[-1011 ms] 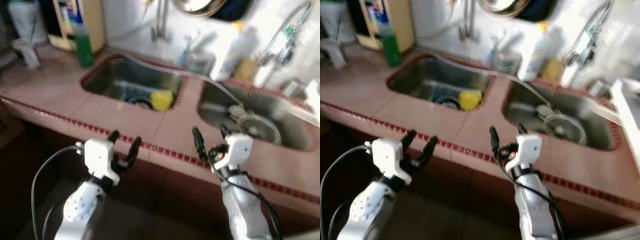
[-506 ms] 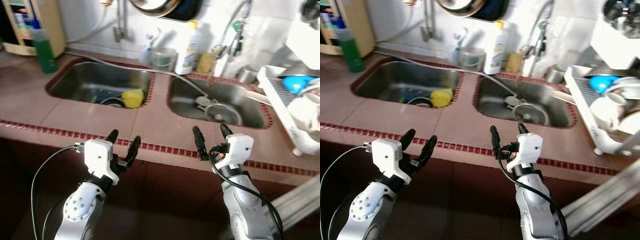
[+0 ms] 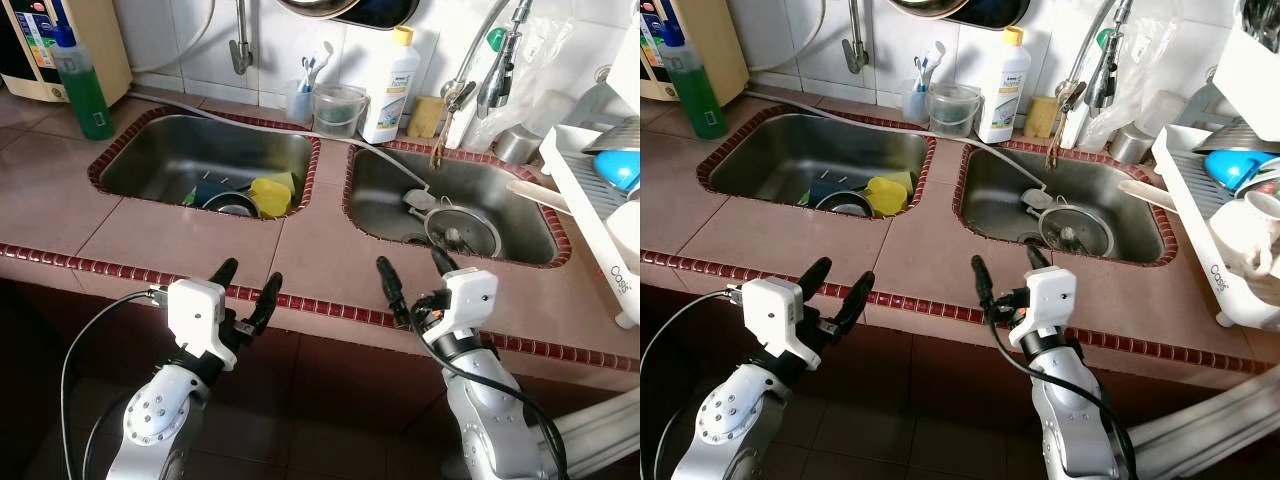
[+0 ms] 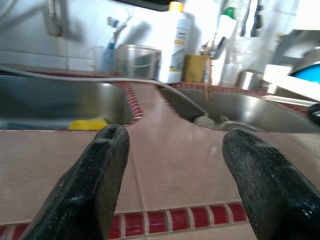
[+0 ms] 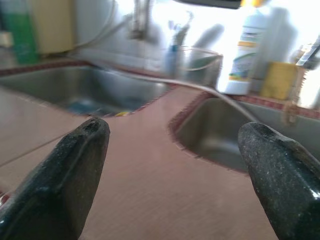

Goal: Kitchen organization

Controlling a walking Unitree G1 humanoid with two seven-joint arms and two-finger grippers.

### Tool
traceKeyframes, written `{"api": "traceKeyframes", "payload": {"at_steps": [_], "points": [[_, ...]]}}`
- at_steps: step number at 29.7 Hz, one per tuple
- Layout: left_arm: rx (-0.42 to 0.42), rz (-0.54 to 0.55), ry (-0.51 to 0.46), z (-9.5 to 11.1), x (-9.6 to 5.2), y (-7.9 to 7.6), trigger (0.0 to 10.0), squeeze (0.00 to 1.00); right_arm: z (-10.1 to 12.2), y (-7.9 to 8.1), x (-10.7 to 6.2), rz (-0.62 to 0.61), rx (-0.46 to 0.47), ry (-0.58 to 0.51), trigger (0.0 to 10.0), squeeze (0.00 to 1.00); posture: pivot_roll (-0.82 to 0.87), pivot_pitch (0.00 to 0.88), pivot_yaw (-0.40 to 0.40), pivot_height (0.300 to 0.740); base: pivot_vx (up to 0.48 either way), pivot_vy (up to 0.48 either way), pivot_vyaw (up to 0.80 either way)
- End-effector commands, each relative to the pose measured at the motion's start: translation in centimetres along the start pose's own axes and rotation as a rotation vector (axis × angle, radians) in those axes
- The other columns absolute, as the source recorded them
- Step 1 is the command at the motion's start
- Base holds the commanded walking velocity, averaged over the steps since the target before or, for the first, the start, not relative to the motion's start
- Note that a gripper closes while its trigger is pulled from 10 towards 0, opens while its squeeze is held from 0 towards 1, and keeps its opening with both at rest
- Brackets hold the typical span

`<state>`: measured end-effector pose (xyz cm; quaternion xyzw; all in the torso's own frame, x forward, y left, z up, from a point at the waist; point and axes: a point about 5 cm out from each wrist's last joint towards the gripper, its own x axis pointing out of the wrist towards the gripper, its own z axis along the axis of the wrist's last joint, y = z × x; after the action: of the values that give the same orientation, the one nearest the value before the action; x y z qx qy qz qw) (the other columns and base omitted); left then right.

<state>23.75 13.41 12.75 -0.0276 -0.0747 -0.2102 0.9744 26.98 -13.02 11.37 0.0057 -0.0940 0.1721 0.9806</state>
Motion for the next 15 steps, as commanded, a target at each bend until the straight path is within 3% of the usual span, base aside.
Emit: {"api": "traceKeyframes", "payload": {"at_steps": [1,10,15], "points": [[0.015,-0.051,-0.019,0.3,-0.4,-0.6,10.0,0.0,-0.2,0.6,-0.6,0.079,-0.027,0.016,10.0,0.0,-0.06,0.072,-0.099,0.74,0.0,0.0,0.0],[0.017,-0.162,0.006,0.2,-2.1,-1.7,10.0,0.0,0.0,2.2,-2.5,0.308,-0.034,0.048,10.0,0.0,-0.06,0.148,-0.113,0.74,0.0,0.0,0.0],[0.004,-0.218,0.051,-0.1,-4.0,-2.7,10.0,0.0,0.3,2.9,-4.0,0.446,-0.014,0.08,10.0,0.0,-0.06,0.206,-0.117,0.74,0.0,0.0,0.0]]}}
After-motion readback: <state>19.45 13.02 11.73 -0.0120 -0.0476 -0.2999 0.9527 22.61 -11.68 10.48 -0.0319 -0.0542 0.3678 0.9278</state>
